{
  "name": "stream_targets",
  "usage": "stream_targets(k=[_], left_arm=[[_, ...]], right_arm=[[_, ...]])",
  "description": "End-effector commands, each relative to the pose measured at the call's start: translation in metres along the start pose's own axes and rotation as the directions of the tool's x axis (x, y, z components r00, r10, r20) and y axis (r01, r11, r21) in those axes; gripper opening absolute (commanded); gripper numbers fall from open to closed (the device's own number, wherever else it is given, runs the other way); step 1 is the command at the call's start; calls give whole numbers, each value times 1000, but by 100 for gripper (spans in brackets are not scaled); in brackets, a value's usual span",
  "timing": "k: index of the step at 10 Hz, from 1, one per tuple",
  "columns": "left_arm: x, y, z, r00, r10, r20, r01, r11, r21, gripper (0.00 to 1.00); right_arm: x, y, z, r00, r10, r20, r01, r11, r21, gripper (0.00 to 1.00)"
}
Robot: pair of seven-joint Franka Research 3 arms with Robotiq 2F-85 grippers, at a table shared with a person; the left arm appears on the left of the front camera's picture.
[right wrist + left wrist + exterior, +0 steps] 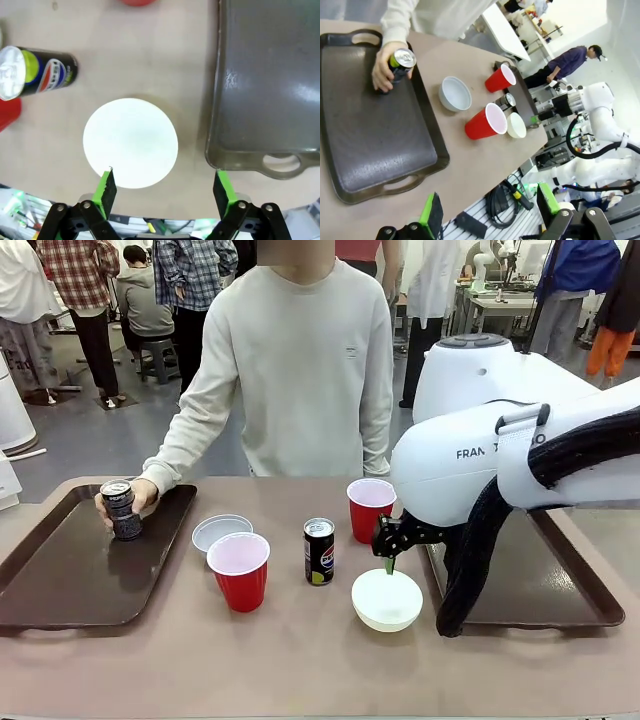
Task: Prepare tableware on both trays.
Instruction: Pick up a Picnic Bowl from the table and place it on a Handle tray.
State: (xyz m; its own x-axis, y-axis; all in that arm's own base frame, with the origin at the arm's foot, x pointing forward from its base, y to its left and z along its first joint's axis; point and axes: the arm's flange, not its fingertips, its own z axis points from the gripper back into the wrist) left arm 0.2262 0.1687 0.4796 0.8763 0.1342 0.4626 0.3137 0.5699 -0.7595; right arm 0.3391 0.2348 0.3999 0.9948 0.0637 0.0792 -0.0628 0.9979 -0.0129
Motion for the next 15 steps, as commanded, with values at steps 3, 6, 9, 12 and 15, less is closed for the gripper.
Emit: stream_targets(k=[3, 6, 9, 12, 15], left_arm=[[0, 1, 1, 1000, -24, 13, 24, 1000, -17, 100], [0, 1, 1, 1000, -24, 13, 24, 1000, -17, 100], [0, 1, 1, 1000, -24, 13, 24, 1000, -17, 100], [0, 1, 1, 1000, -24, 13, 24, 1000, -17, 100], [0, 1, 1, 1000, -24, 13, 24, 1000, -17, 100]], right_arm=[[13, 1, -26, 1000, -9, -11, 9, 1000, 2, 100], [22, 13, -54, 998, 15, -57, -16, 1000, -7, 100], [23, 12, -60, 994, 70, -82, -70, 998, 7, 42], [25, 11, -58, 995, 62, -80, -61, 998, 16, 0], [25, 9, -57, 994, 58, -88, -56, 998, 27, 0]])
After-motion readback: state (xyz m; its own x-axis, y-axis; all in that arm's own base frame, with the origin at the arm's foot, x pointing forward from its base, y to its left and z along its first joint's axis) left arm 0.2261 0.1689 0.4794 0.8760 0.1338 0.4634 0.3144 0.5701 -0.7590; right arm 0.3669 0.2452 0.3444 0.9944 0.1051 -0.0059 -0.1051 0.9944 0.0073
